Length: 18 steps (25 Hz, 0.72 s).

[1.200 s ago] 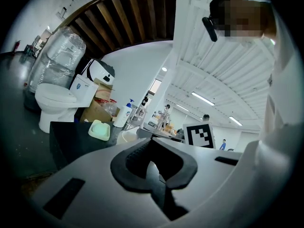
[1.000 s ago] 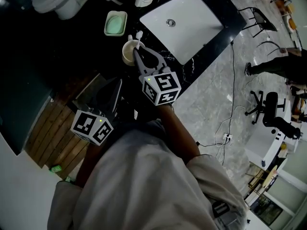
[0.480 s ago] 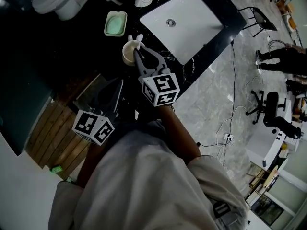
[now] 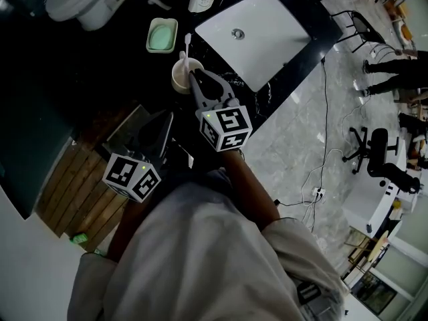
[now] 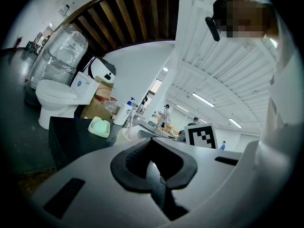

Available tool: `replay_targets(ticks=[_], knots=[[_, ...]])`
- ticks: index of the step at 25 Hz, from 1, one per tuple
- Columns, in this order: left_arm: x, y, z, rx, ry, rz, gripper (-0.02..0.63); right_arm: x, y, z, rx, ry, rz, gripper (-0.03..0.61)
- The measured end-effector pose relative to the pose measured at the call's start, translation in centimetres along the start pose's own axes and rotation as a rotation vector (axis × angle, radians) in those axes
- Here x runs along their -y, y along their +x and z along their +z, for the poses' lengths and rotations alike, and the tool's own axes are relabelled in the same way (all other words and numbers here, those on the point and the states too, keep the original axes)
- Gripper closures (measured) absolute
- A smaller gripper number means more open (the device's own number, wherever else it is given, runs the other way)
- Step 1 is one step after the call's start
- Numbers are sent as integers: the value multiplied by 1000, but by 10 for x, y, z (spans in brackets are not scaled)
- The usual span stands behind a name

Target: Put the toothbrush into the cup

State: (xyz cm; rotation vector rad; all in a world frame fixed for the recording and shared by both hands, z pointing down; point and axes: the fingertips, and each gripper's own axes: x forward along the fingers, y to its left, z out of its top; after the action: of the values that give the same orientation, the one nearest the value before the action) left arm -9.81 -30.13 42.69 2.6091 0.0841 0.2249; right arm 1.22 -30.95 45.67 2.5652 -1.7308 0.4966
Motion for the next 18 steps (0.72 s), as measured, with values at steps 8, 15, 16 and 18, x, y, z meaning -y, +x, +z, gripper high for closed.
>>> replay_targets(ticks=[8, 15, 16, 18], knots=[[4, 3, 5, 6, 28, -14, 603, -1, -11, 6, 24, 4, -3, 558], [8, 10, 19, 29, 9, -34, 604, -8, -25, 15, 33, 8, 20, 571], [9, 11, 20, 29, 14, -37, 603, -9, -28, 16, 33, 8, 22, 571], [10, 15, 21, 28, 22, -47, 604, -9, -34, 19, 34, 11, 22, 571]])
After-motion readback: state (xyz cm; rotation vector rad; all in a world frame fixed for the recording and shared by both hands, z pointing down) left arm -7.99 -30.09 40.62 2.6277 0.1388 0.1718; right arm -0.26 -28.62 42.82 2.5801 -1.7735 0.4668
